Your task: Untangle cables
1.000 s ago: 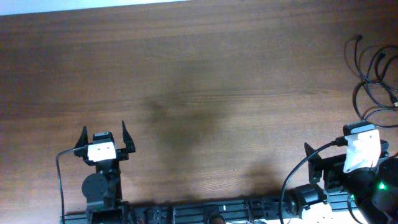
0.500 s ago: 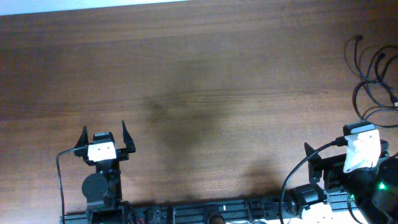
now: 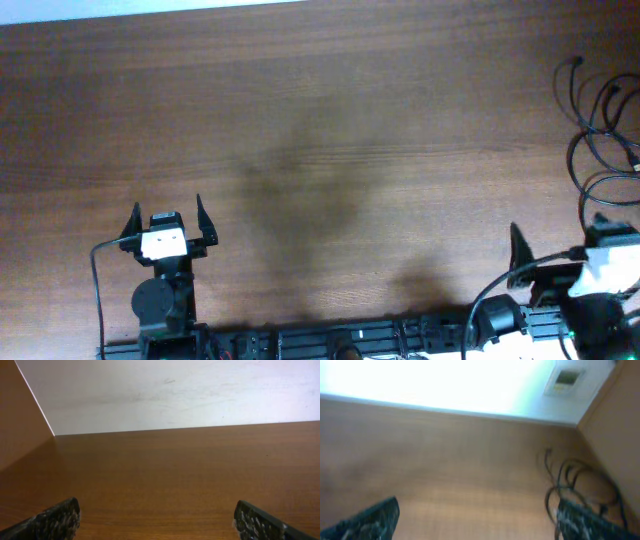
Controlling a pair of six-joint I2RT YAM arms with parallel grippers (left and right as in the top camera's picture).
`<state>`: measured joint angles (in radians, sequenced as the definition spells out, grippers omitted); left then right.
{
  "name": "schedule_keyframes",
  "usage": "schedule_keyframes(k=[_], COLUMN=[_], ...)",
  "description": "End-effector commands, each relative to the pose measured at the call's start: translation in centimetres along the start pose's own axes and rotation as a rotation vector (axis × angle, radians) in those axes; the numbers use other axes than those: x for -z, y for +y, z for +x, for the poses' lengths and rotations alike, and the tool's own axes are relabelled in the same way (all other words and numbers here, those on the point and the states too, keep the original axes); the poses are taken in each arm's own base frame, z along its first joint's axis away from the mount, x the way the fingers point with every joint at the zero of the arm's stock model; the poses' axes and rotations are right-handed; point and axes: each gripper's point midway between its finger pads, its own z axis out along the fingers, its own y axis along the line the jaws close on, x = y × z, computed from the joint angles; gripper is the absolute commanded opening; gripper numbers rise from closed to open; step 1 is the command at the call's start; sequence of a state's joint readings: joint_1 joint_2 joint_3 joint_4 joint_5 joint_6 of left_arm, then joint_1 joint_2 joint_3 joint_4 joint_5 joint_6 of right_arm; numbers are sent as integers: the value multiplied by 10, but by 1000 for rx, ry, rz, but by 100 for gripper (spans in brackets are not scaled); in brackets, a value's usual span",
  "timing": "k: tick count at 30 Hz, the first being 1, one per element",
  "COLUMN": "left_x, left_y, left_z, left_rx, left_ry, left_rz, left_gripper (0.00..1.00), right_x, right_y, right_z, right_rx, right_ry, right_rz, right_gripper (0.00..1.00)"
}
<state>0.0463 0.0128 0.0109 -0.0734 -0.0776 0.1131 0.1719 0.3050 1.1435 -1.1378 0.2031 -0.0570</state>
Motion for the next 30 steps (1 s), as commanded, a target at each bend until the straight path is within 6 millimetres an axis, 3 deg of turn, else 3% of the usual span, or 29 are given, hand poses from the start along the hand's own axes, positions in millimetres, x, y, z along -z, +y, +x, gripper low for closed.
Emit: schedule_keyframes(k=[1,6,11,15,21,24,30], left_x=[0,0,0,0,0,0,0], left_y=[-1,-1,-1,-1,-1,-1,-1], left_z=[1,1,1,1,1,1,1], left_rx=[-16,-16,-16,-16,-16,-16,-16], left_ry=[1,1,1,1,1,1,1], left_rz=[7,7,7,7,7,7,7], left_gripper=[99,99,99,99,99,99,99], right_x=[-21,-71,-109,-122,-137,-141,-158], right_y=[-4,8,23,25,5,1,7], right_z=[20,40,47,53,73,75,104], right_rx=[-22,-47,-71,-110,-328,-322,-311], right_ry=[-72,-175,-297,-395,-411,-431,-392], right_rz=[56,60,31,35,95,90,67], right_gripper=[99,99,99,99,99,99,99])
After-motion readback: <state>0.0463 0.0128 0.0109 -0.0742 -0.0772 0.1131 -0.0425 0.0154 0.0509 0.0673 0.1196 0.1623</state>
